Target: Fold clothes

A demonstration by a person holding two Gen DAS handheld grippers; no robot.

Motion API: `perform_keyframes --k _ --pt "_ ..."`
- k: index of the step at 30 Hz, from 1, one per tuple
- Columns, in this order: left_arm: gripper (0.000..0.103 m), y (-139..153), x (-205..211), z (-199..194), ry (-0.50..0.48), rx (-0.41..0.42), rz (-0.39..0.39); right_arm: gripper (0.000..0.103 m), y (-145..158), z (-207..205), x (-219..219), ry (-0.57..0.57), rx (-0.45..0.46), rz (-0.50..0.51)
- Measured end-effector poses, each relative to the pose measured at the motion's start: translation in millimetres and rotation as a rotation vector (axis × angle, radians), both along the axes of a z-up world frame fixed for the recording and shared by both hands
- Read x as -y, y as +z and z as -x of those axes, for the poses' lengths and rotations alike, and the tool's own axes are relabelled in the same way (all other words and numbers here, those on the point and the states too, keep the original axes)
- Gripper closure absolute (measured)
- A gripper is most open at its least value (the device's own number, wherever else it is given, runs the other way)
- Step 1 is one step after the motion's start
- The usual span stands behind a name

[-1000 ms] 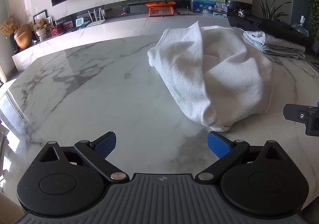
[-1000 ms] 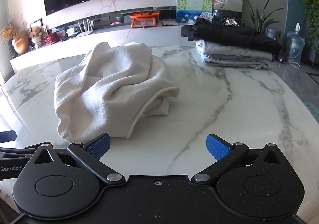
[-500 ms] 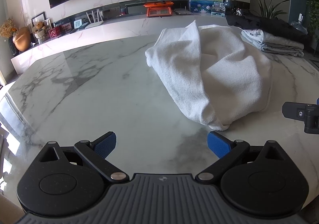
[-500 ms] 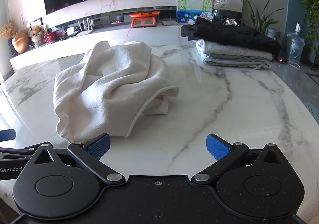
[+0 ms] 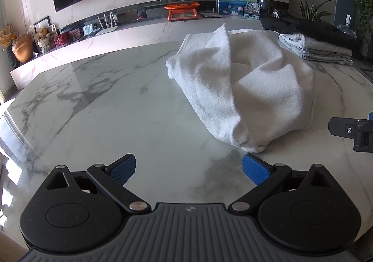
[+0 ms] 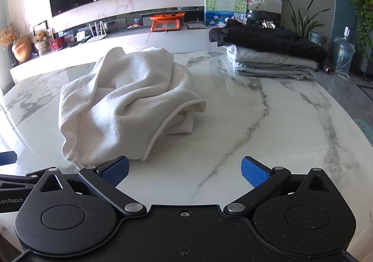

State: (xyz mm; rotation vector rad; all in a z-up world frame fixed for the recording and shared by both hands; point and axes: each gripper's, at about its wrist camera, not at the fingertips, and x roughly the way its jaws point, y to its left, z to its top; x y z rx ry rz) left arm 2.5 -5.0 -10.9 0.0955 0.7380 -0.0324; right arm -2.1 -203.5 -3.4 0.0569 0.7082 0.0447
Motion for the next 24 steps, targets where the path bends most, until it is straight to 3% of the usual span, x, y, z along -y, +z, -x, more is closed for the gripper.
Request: perform_keyframes --k 8,16,24 --pt "0.004 -1.3 10.1 -1.3 -0.035 0.029 -0.054 0.002 -0.9 -4.1 1.3 0.012 0.015 0.02" --pt "0.004 -4.7 8.5 -11.2 -0.03 0.014 -0.026 0.009 -3.2 -8.8 6.8 0.037 0.04 -0.021" --pt "0.004 -7.9 13.7 -28.8 -0.059 0.008 0.003 0.022 -6.8 -20.2 2.4 0.04 0.039 0.035"
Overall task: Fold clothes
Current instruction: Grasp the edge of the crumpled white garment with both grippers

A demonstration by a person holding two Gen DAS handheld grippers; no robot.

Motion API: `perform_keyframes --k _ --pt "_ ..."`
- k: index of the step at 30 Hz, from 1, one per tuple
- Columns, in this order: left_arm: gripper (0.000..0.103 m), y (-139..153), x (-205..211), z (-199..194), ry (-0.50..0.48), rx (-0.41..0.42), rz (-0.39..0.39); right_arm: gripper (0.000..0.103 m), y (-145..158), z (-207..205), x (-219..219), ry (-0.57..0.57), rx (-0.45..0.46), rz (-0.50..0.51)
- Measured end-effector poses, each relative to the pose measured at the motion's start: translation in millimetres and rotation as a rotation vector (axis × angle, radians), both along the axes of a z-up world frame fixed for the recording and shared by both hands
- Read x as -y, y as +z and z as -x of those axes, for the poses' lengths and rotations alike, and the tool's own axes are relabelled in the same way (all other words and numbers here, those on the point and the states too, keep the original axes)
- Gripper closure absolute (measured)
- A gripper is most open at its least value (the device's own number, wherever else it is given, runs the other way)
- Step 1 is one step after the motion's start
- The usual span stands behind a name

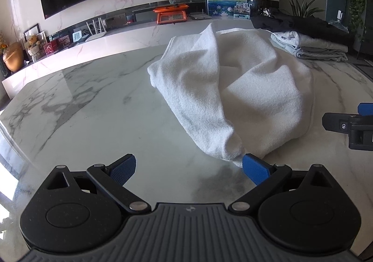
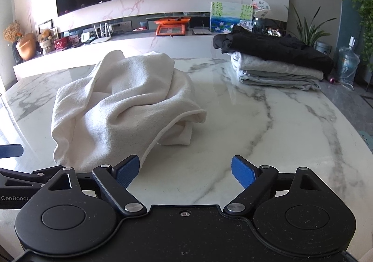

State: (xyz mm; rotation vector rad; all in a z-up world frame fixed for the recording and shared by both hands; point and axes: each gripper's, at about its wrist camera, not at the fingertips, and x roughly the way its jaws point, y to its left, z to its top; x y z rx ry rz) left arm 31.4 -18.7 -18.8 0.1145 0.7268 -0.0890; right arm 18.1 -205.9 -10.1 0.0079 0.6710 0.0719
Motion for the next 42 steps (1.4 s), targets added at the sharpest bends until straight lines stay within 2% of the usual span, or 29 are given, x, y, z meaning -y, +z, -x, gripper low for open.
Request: perform_keyframes --k 6,10,12,14,16,18,19,21,26,30,31,37,39,42 --pt "0.004 3.1 -1.2 -11.9 0.0 0.012 0.07 0.043 -4.8 -13.1 -1.4 -0.015 -0.003 0.035" --pt "0.005 2.4 -3.4 -21.3 -0.001 0.014 0.12 0.05 -12.0 -24.4 -0.2 -0.015 -0.036 0.028" --pt "0.024 -0.4 -4.9 -26.4 -0.011 -0.003 0.16 0.053 -15.3 -28.6 -1.2 -0.01 -0.048 0.025" --pt "0.037 -4.0 -8.1 -30.7 -0.025 -0.032 0.217 0.054 -17.6 -31.5 -2.4 -0.003 -0.054 0.021" --pt "0.052 -3.1 -8.1 -32.0 -0.023 -0.025 0.205 0.054 -18.6 -32.6 -3.5 0.003 -0.052 0.021" --pt "0.074 -0.7 -5.4 -31.2 -0.034 -0.017 0.161 0.054 -18.6 -33.0 -4.1 0.007 -0.047 0.02" --pt "0.077 0.5 -5.9 -30.3 -0.034 -0.013 0.163 0.054 -18.3 -32.9 -4.1 0.008 -0.044 0.018" --pt "0.093 3.9 -7.8 -27.9 -0.026 0.004 0.159 0.054 -16.5 -31.8 -4.5 0.013 -0.036 0.01" --pt "0.097 15.0 -15.2 -22.9 0.024 0.056 0.121 0.054 -12.4 -27.6 -7.6 0.043 -0.018 -0.011" --pt "0.097 19.9 -17.7 -18.8 0.107 0.087 -0.056 0.054 -8.4 -21.7 -13.5 0.088 0.002 -0.028" --pt "0.097 19.8 -20.1 -17.8 0.12 0.087 -0.07 0.054 -7.4 -20.2 -15.2 0.096 0.006 -0.027" --pt "0.097 24.3 -31.7 -13.6 0.155 0.079 -0.096 0.054 -3.9 -13.1 -19.6 0.111 0.008 -0.003" --pt "0.097 27.8 -34.5 -10.6 0.154 0.079 -0.083 0.054 -3.5 -12.0 -19.8 0.121 0.007 0.006" --pt "0.097 31.6 -36.9 -6.0 0.153 0.087 -0.088 0.054 -7.3 -11.7 -23.5 0.141 0.004 0.051"
